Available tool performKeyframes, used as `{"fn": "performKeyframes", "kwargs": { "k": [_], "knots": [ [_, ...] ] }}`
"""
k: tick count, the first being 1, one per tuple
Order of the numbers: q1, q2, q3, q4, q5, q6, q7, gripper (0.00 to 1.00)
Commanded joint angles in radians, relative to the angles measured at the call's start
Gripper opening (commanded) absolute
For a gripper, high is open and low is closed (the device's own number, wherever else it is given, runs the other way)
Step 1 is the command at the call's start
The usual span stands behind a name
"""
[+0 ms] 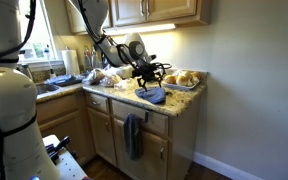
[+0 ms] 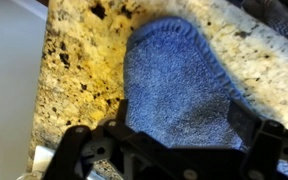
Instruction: Pick up the blue cloth from the door of the cabinet and put it on the countertop.
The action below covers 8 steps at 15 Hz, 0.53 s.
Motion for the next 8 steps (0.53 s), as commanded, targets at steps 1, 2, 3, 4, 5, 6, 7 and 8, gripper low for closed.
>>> {"fn": "performKeyframes", "kwargs": {
  "k": [1, 2, 3, 4, 5, 6, 7, 8],
  "knots": [
    [-0.060, -0.115, 0.077, -0.093, -0.015, -0.097, 0.081, 1.00],
    [-0.072, -0.133, 0.094, -0.113, -0.004, -0.109, 0.090, 1.00],
    [-0.080, -0.145, 0.106, -0.128, -0.004, -0.119, 0.105, 1.00],
    [-0.093, -0.070, 0.118, -0.054, -0.007, -0.091, 0.071, 1.00],
    [-0.099, -0.075, 0.128, -0.061, -0.006, -0.092, 0.074, 1.00],
    [-0.104, -0.074, 0.135, -0.061, -0.006, -0.091, 0.074, 1.00],
    [-0.106, -0.071, 0.138, -0.057, -0.006, -0.091, 0.074, 1.00],
    [-0.108, -0.066, 0.140, -0.053, -0.006, -0.091, 0.074, 1.00]
  ]
}}
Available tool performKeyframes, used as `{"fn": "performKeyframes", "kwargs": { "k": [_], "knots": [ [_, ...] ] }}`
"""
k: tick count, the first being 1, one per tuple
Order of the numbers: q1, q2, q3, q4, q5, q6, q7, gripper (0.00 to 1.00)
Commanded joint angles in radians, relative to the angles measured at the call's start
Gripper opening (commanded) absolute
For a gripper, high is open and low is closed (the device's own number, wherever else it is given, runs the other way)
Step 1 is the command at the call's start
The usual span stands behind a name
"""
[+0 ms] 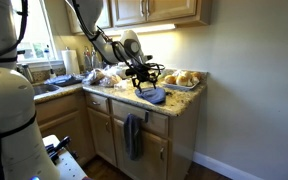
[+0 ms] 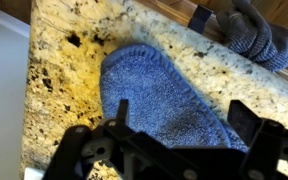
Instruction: Pick up the blue cloth from the door of the cabinet and put it on the countertop.
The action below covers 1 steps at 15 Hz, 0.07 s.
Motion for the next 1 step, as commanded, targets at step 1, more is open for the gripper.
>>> {"fn": "performKeyframes", "kwargs": {
  "k": [1],
  "knots": [
    [-0.039, 0.002, 0.038, 0.003, -0.008, -0.003, 0.004, 1.00]
  ]
}}
